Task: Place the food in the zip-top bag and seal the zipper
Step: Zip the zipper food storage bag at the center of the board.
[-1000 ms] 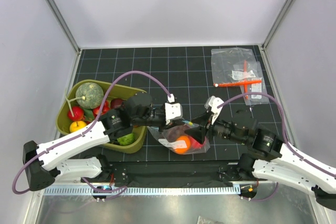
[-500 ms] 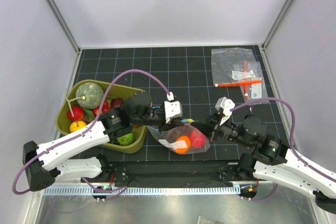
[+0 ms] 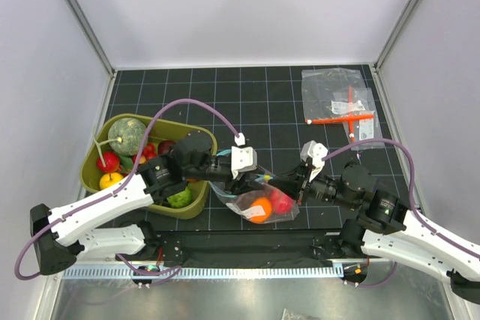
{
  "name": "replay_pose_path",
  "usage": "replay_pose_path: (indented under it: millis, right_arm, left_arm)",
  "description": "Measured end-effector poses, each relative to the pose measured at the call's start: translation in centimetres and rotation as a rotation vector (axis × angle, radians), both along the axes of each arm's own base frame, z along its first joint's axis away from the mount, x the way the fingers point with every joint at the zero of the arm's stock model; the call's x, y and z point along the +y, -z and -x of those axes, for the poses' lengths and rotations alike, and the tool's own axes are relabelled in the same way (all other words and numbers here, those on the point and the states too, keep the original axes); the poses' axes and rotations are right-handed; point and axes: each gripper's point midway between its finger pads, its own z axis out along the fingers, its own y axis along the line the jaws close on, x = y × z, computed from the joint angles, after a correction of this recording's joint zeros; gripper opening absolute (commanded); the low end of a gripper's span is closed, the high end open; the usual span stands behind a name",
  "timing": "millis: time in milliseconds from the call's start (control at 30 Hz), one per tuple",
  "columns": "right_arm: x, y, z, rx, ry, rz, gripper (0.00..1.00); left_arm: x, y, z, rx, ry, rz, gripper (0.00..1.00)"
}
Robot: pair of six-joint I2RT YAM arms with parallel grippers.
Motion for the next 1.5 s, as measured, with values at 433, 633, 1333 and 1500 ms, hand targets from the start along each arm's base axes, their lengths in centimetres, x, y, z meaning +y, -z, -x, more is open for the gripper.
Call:
replay_pose_path:
  millis: [433, 633, 1333, 1500]
  right_arm:
    - [0.4, 0.4, 0.9, -0.005, -0.062, 0.018, 0.01]
    - [-0.6, -0.2, 0.4, -0.025, -0.005, -0.020, 0.01]
    - [-18.2, -1.5, -6.1, 0.017, 0.935, -0.348, 0.01]
    - [-21.0, -0.4, -6.8, 0.034, 1.121, -0.352, 0.01]
  left_arm:
    - [-0.6, 1.0, 0.5, 0.061, 0.038, -0.044, 0.00]
    - [-0.8, 0.8, 0.1, 0.046, 0.021, -0.035, 0.00]
    - [-1.3, 2.4, -6.3, 0.034, -0.294, -0.098, 0.00]
    - [-0.6, 3.4, -7.8, 0.064, -0.386, -0.140, 0.00]
